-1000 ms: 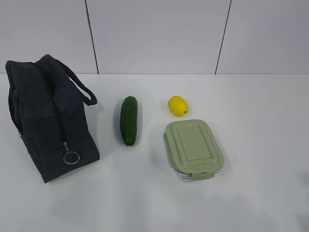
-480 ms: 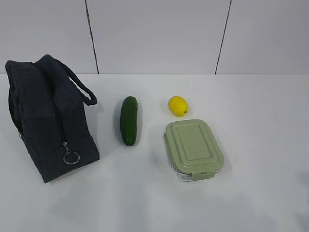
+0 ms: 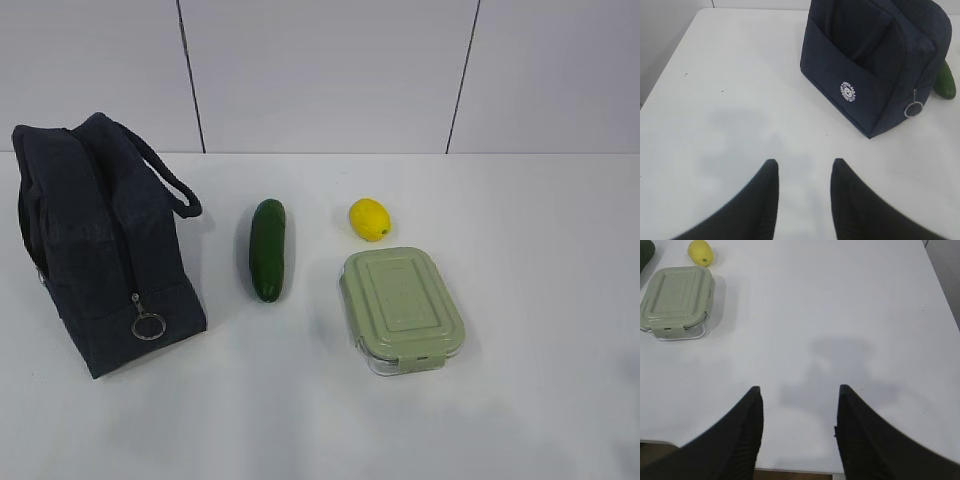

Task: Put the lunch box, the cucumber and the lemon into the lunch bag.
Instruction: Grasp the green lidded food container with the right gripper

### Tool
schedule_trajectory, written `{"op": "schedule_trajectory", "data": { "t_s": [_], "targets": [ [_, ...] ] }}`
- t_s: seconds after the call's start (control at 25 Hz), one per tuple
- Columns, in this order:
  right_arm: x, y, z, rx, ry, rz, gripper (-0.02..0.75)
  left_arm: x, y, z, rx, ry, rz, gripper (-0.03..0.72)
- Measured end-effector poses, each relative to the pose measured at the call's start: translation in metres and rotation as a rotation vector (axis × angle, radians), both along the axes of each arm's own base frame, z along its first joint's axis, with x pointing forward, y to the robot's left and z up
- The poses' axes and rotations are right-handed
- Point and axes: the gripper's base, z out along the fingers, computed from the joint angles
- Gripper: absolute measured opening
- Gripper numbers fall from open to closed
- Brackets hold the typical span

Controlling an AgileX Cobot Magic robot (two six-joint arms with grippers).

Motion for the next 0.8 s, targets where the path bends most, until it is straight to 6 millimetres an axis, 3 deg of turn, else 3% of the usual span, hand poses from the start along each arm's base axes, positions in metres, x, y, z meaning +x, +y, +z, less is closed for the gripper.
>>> {"op": "schedule_trajectory", "data": {
  "t_s": [0.2,0.4,0.6,0.8],
  "targets": [
    [-0.001,0.000,0.004,0.001,-0.021,0.001,0.382,0.000,0.000,0.000,0.000,0.000,0.000,0.240],
    [0.001,0.001,0.024,0.020,-0.093,0.003,0.382,0.000,0.000,0.000,0.000,0.000,0.000,0.240],
    [0.023,0.007,0.045,0.090,-0.066,0.018,0.382,0.000,0.000,0.000,-0.001,0.000,-0.001,0.240],
    [0.061,0.019,0.047,0.199,0.098,0.051,0.382,0.000,0.000,0.000,-0.001,0.000,-0.001,0.240]
  ]
}}
